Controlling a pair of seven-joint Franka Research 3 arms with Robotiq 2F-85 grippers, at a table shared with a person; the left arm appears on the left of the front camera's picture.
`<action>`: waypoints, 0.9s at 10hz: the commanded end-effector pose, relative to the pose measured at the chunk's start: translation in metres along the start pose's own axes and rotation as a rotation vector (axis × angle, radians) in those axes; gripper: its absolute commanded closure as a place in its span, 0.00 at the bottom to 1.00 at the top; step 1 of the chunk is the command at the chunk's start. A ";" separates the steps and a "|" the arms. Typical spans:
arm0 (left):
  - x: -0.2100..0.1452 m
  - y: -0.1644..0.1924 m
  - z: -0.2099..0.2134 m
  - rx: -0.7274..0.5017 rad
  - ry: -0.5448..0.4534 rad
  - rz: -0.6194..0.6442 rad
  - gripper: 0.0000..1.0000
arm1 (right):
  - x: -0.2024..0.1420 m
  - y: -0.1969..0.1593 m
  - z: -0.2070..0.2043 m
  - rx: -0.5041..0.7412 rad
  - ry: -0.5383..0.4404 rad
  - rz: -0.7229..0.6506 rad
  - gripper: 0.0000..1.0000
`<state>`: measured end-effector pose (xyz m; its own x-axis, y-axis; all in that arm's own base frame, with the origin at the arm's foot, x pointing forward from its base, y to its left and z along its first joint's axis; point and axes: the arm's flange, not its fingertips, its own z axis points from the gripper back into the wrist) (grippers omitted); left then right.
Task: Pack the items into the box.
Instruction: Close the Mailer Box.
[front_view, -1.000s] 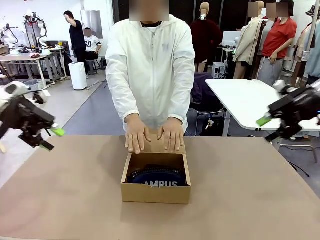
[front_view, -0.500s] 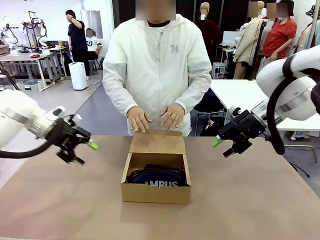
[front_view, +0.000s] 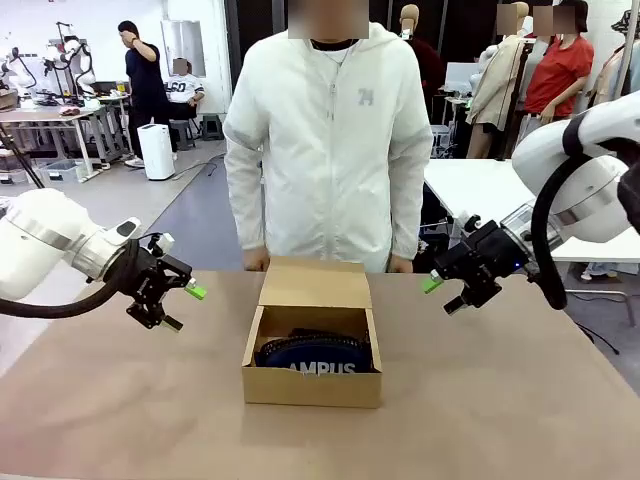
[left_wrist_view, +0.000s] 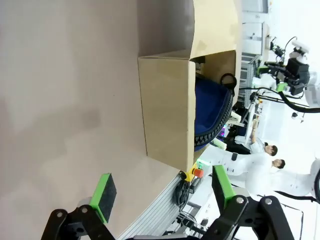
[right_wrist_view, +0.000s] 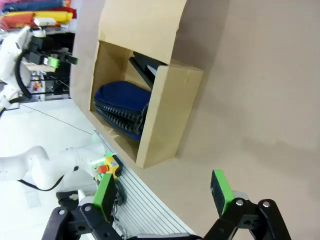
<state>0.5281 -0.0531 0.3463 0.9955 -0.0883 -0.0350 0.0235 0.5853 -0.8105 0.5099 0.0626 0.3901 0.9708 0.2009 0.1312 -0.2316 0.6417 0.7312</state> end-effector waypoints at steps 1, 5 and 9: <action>0.032 0.001 -0.012 -0.110 -0.059 0.055 0.00 | 0.054 -0.021 -0.029 0.085 -0.064 -0.039 0.00; 0.127 0.028 -0.081 -0.234 -0.194 0.236 0.00 | 0.119 -0.053 -0.083 0.167 -0.190 -0.095 0.00; 0.132 0.024 -0.125 -0.391 -0.323 0.172 0.00 | 0.154 -0.072 -0.144 0.197 -0.173 -0.211 0.00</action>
<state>0.6569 -0.1459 0.2499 0.9609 0.2529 -0.1127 -0.1764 0.2454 -0.9532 0.6530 0.1451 0.2633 0.9946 -0.0334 0.0978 -0.0674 0.5074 0.8591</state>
